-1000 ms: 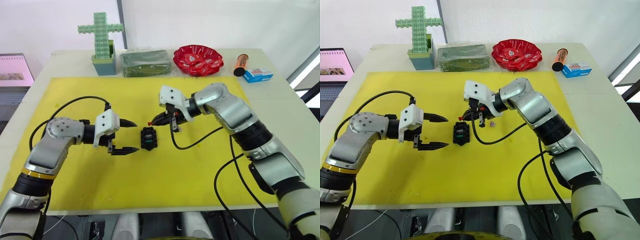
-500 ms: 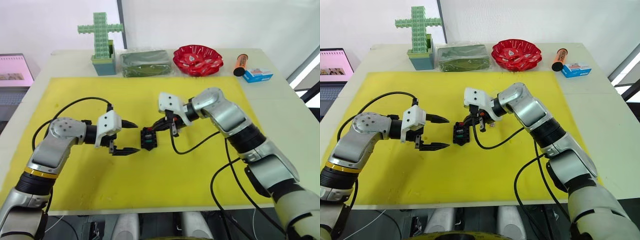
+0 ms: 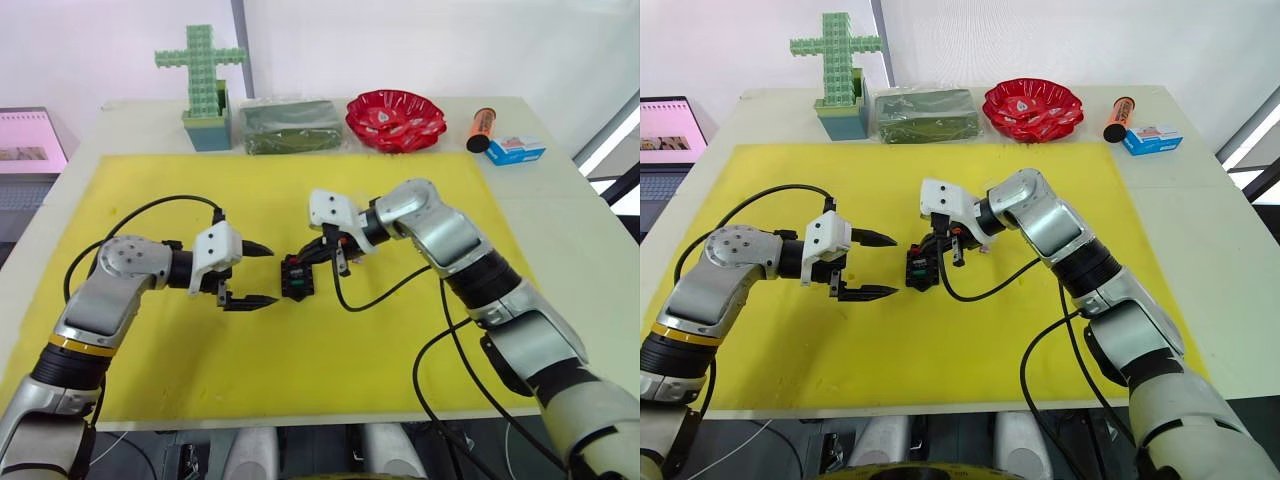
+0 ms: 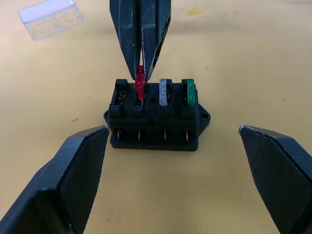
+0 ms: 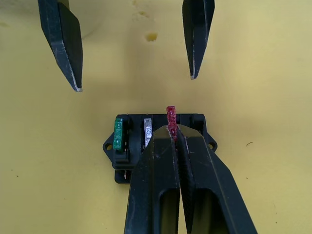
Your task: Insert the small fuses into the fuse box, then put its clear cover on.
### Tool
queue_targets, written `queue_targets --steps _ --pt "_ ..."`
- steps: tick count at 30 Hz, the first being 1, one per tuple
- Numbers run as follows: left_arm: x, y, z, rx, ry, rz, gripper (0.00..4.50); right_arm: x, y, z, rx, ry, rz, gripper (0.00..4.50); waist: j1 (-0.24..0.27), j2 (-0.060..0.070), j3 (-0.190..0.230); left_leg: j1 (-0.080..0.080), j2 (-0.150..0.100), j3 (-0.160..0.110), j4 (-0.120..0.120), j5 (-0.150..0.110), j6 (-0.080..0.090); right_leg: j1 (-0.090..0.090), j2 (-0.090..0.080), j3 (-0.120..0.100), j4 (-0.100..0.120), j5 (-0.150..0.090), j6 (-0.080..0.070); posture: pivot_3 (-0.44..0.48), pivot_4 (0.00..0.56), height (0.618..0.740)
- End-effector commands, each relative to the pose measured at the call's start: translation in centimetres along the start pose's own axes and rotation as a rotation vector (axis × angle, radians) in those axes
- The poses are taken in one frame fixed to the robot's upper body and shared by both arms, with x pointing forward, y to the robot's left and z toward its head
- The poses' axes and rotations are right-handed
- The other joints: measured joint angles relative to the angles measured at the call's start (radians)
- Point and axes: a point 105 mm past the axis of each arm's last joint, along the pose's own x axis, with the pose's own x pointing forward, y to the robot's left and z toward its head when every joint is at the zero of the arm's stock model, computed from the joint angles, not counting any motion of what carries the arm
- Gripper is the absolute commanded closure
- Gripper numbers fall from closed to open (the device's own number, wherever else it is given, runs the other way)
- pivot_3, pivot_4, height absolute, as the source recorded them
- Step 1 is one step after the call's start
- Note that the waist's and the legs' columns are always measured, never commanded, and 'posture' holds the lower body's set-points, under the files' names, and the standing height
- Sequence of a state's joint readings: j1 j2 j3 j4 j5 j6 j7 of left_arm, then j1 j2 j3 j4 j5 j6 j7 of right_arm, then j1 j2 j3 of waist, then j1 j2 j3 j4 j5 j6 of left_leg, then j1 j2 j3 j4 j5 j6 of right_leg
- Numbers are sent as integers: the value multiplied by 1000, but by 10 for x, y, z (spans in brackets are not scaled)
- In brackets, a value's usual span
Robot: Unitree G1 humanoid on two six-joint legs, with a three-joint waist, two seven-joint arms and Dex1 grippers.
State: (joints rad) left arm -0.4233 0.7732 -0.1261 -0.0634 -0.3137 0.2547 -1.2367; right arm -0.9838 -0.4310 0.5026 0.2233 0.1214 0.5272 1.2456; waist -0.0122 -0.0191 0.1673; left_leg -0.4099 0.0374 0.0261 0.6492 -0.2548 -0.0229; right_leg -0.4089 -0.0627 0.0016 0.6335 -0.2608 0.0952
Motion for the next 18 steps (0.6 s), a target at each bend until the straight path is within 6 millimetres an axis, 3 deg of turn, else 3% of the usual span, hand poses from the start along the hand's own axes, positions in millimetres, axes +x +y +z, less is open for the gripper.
queue_targets --steps 1,11,18 --pt "0 -3 6 35 -14 -1 0 -5 -6 11 -48 -13 -21 4477 0 0 0 0 0 0 0 0 0 0 0 0 0 0 0 0 150 740" --pt "-1 -6 5 28 -14 8 0 -2 -11 4 -44 9 -30 4477 0 0 0 0 0 0 0 0 0 0 0 0 0 0 0 0 150 740" --pt "-2 -7 5 30 -12 9 0 -6 -12 10 -57 6 -28 4477 0 0 0 0 0 0 0 0 0 0 0 0 0 0 0 0 150 740"
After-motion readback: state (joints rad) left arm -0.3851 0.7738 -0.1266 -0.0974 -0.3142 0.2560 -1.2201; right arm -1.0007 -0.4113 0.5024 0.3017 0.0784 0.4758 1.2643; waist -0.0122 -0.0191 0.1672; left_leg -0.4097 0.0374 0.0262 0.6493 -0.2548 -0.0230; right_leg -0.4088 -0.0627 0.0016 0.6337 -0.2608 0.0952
